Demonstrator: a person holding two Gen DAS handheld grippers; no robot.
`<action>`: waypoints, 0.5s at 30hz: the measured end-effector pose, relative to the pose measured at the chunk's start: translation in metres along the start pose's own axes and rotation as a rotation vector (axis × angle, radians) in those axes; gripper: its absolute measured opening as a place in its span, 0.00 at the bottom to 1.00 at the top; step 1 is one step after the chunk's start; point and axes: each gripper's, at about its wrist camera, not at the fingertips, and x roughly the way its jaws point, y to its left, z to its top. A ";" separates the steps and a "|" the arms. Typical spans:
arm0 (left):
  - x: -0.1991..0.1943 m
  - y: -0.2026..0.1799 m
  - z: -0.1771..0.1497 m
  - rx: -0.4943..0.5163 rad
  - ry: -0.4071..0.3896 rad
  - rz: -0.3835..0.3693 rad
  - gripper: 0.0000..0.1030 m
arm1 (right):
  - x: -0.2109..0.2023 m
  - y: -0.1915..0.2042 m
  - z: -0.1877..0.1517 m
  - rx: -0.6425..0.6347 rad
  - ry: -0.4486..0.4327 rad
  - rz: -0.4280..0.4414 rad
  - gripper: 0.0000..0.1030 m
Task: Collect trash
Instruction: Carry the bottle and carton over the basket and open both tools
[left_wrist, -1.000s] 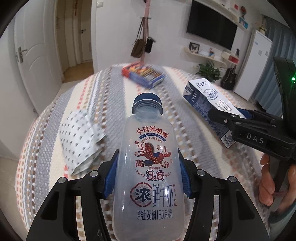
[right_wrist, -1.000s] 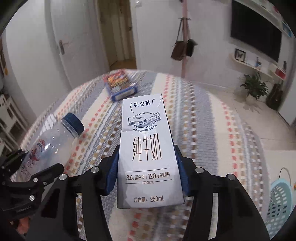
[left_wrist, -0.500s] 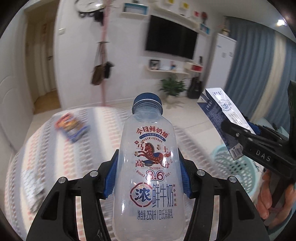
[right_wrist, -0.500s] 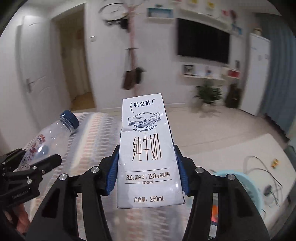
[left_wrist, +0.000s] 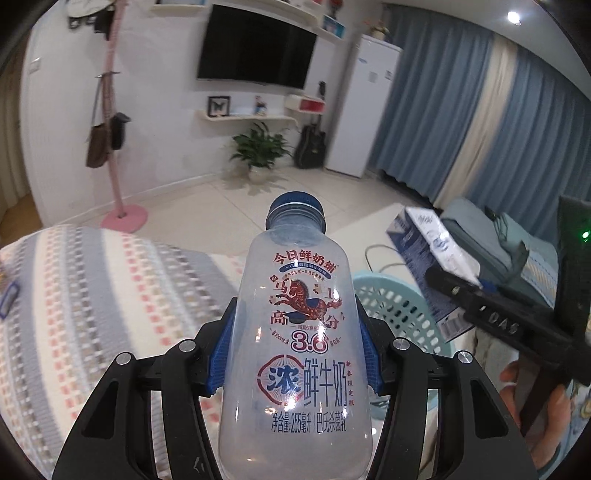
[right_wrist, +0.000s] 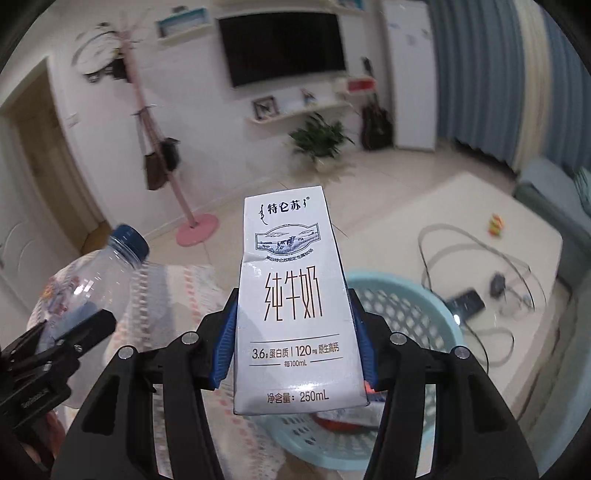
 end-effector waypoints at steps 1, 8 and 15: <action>0.006 -0.003 0.001 0.003 0.009 -0.003 0.53 | 0.007 -0.008 -0.004 0.025 0.021 -0.013 0.50; 0.048 -0.028 0.001 0.015 0.089 -0.065 0.53 | 0.028 -0.038 -0.023 0.078 0.104 -0.112 0.50; 0.084 -0.046 -0.006 0.016 0.188 -0.128 0.58 | 0.027 -0.069 -0.030 0.132 0.141 -0.168 0.50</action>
